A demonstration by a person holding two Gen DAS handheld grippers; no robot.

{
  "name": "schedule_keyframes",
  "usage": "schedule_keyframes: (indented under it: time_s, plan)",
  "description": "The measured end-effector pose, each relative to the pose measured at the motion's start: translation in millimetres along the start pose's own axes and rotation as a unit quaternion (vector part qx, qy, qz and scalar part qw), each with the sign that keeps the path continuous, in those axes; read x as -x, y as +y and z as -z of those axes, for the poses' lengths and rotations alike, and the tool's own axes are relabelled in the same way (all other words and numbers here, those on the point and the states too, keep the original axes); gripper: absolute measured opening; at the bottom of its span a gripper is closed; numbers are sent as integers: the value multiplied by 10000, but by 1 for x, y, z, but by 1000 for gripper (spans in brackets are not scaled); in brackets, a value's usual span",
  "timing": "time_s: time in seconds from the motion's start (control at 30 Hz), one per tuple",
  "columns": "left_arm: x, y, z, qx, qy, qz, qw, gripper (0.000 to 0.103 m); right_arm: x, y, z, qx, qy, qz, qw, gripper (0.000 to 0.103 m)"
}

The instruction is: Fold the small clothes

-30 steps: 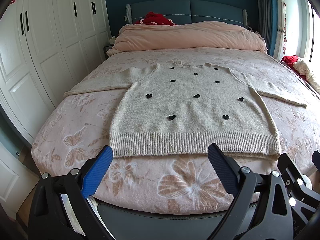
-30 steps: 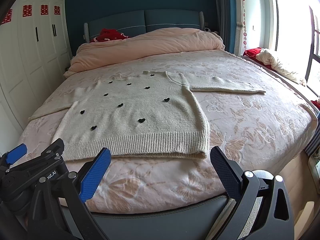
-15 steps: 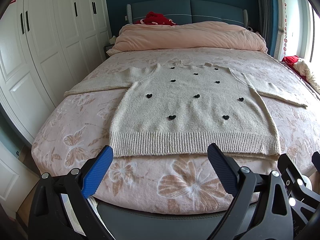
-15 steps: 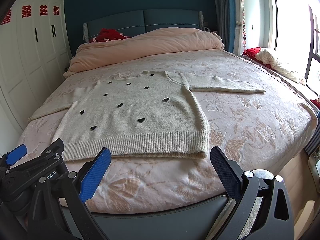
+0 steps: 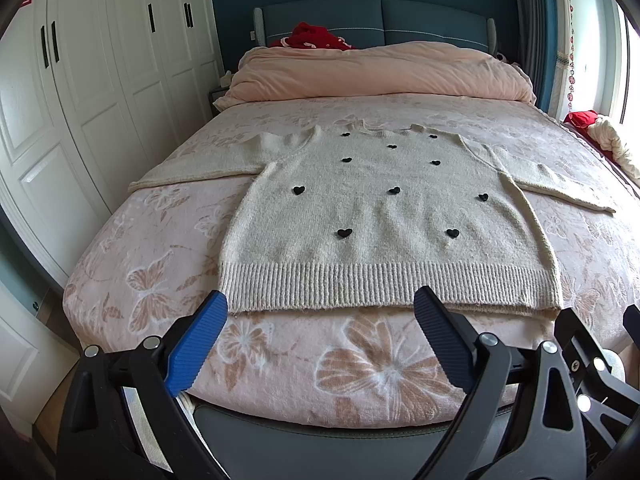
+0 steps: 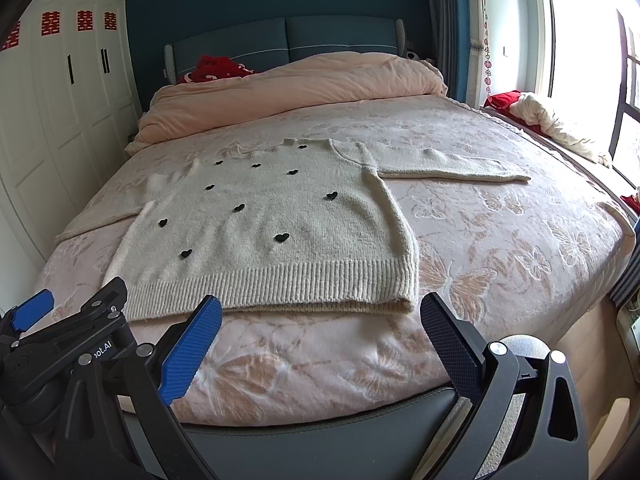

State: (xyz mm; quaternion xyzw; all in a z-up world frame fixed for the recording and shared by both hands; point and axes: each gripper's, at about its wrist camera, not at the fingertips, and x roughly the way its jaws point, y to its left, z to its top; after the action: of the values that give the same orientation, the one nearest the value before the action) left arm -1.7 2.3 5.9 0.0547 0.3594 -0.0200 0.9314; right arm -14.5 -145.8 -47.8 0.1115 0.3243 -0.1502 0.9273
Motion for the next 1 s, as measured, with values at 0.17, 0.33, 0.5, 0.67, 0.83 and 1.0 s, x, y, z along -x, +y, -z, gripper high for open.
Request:
schedule_keyframes:
  time_s: [0.17, 0.33, 0.5, 0.67, 0.83, 1.0]
  plan:
    - [0, 0, 0, -2, 2, 0, 10000, 91, 0, 0, 0, -1, 1, 1, 10000, 98]
    - [0, 0, 0, -6, 0, -2, 10000, 91, 0, -1, 1, -7, -2, -1, 10000, 98]
    - [1, 0, 0, -5, 6, -3, 10000, 91, -1, -3, 3, -26, 21, -14, 10000, 98]
    - [-6, 5, 8, 40, 179, 112, 9998, 92, -6, -6, 11, -35, 112, -107, 9999, 98]
    - [-32, 18, 21, 321, 583, 479, 9966, 98, -36, -15, 16, 123, 465, -422, 9980, 98]
    - [-57, 26, 22, 506, 837, 470, 9941, 98, -89, -82, -17, -570, 725, -452, 9947, 98]
